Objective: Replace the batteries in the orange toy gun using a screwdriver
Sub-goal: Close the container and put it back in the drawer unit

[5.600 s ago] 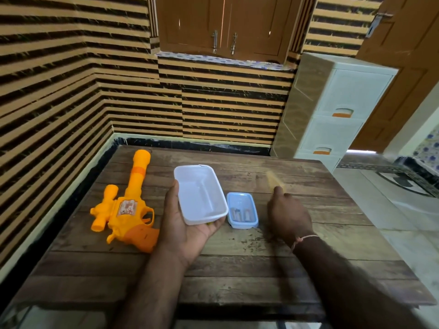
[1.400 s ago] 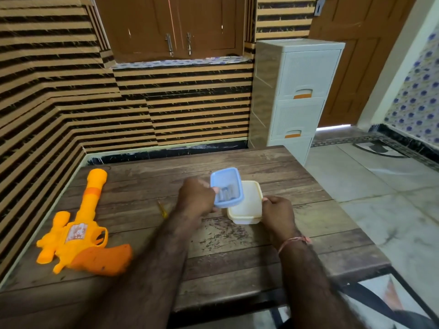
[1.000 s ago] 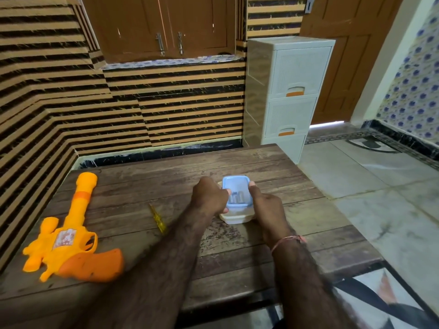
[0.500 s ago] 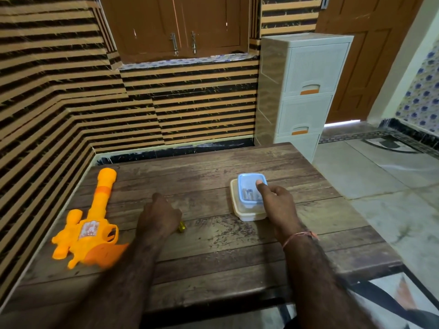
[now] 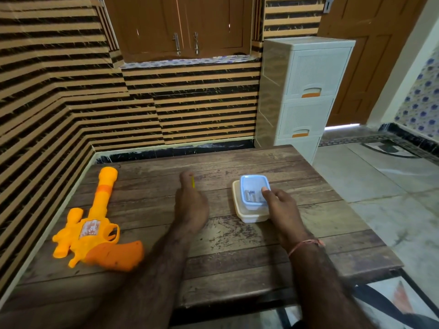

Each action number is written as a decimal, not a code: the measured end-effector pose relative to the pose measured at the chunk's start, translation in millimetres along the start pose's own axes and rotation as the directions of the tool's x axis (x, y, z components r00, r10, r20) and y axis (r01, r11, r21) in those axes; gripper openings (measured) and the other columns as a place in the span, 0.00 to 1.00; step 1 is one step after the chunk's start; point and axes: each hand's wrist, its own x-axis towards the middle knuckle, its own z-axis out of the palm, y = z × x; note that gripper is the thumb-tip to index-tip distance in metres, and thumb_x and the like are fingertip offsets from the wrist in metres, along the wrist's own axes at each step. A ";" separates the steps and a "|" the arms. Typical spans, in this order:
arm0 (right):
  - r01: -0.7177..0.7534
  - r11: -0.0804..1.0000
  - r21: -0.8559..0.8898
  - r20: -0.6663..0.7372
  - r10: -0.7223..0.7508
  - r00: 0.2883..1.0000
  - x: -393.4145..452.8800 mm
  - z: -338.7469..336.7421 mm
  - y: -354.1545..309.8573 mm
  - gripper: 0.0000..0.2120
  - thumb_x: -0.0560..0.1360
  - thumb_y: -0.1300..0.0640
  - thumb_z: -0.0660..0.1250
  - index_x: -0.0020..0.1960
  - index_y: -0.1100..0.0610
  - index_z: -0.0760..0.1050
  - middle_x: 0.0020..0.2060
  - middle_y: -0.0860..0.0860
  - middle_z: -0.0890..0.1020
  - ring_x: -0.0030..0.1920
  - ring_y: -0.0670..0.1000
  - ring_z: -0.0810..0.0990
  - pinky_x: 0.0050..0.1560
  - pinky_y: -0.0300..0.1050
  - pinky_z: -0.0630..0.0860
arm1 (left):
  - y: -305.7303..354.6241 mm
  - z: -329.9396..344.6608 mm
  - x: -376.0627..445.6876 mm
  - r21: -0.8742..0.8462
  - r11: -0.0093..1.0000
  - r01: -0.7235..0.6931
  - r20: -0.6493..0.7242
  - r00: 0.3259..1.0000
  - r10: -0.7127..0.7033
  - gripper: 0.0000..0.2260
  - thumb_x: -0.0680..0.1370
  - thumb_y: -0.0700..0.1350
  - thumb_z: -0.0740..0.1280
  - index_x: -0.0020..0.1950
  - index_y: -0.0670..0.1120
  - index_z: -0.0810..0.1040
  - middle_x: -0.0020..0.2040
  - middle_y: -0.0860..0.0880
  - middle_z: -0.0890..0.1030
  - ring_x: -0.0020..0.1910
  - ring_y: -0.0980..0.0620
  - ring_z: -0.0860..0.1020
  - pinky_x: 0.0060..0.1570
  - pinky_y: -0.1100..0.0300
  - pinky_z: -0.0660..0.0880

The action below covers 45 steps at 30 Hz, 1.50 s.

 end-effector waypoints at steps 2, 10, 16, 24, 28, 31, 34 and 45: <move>0.031 0.999 -0.007 0.026 -0.031 0.999 -1.6 0.7 3.9 0.11 0.80 0.52 0.63 0.60 0.53 0.78 0.50 0.51 0.84 0.49 0.49 0.83 0.46 0.43 0.78 | 5.4 15.2 -2.8 -0.062 0.998 0.008 0.084 0.996 -0.003 0.18 0.79 0.32 0.56 0.63 0.50 0.72 0.52 0.52 0.76 0.39 0.52 0.77 0.26 0.62 0.70; 0.040 0.999 -0.037 -0.027 -0.041 0.999 25.9 14.7 -0.9 0.07 0.76 0.59 0.65 0.46 0.57 0.82 0.39 0.51 0.85 0.41 0.51 0.83 0.40 0.44 0.78 | 22.8 70.6 19.7 -0.327 0.886 0.328 0.324 0.920 -0.221 0.24 0.69 0.64 0.66 0.49 0.45 0.83 0.42 0.48 0.85 0.41 0.48 0.84 0.39 0.56 0.81; -0.109 0.992 0.071 0.044 0.106 0.993 70.6 24.3 -35.7 0.07 0.75 0.61 0.66 0.44 0.59 0.83 0.38 0.53 0.85 0.37 0.48 0.82 0.36 0.42 0.76 | 39.6 76.3 74.6 -0.376 0.870 0.319 0.362 0.915 -0.179 0.17 0.70 0.53 0.73 0.53 0.43 0.80 0.42 0.48 0.81 0.37 0.52 0.80 0.32 0.62 0.72; -0.231 0.943 0.240 0.066 0.221 0.973 65.8 15.4 -146.5 0.27 0.66 0.49 0.73 0.61 0.59 0.73 0.53 0.60 0.83 0.53 0.63 0.83 0.47 0.56 0.78 | 136.5 22.5 88.2 -0.438 0.785 0.437 0.466 0.858 -0.217 0.23 0.64 0.52 0.70 0.58 0.49 0.77 0.51 0.47 0.84 0.46 0.50 0.83 0.48 0.52 0.81; -0.216 0.931 0.295 0.065 0.207 0.976 36.9 -8.0 -239.8 0.07 0.76 0.60 0.68 0.54 0.59 0.75 0.45 0.60 0.85 0.47 0.63 0.84 0.47 0.60 0.80 | 213.0 -16.7 84.4 -0.392 0.827 0.404 0.475 0.858 -0.193 0.32 0.57 0.58 0.64 0.58 0.47 0.78 0.51 0.45 0.84 0.46 0.48 0.83 0.49 0.49 0.81; -0.152 0.944 0.294 -0.005 0.160 0.987 14.7 -16.3 -289.0 0.05 0.76 0.61 0.68 0.48 0.52 0.77 0.42 0.56 0.86 0.42 0.56 0.85 0.45 0.55 0.81 | 260.7 -36.5 73.7 -0.280 0.915 0.290 0.422 0.893 -0.154 0.29 0.65 0.60 0.57 0.57 0.45 0.78 0.53 0.41 0.82 0.51 0.43 0.80 0.50 0.53 0.76; -0.121 0.959 0.255 -0.059 0.140 0.988 2.9 -29.3 -329.6 0.12 0.70 0.51 0.70 0.53 0.43 0.77 0.52 0.54 0.84 0.51 0.56 0.84 0.51 0.61 0.81 | 303.5 -48.6 63.5 -0.147 0.973 0.176 0.372 0.922 -0.110 0.23 0.80 0.58 0.52 0.66 0.49 0.75 0.59 0.40 0.79 0.59 0.40 0.77 0.58 0.53 0.72; -0.080 0.922 0.379 -0.065 0.113 0.991 28.6 -171.0 -393.9 0.14 0.74 0.55 0.68 0.60 0.54 0.77 0.52 0.58 0.84 0.52 0.61 0.83 0.55 0.63 0.79 | 457.7 -2.7 33.9 -0.204 0.967 0.150 0.512 0.859 -0.025 0.19 0.78 0.57 0.63 0.64 0.49 0.76 0.57 0.45 0.80 0.53 0.45 0.80 0.56 0.52 0.76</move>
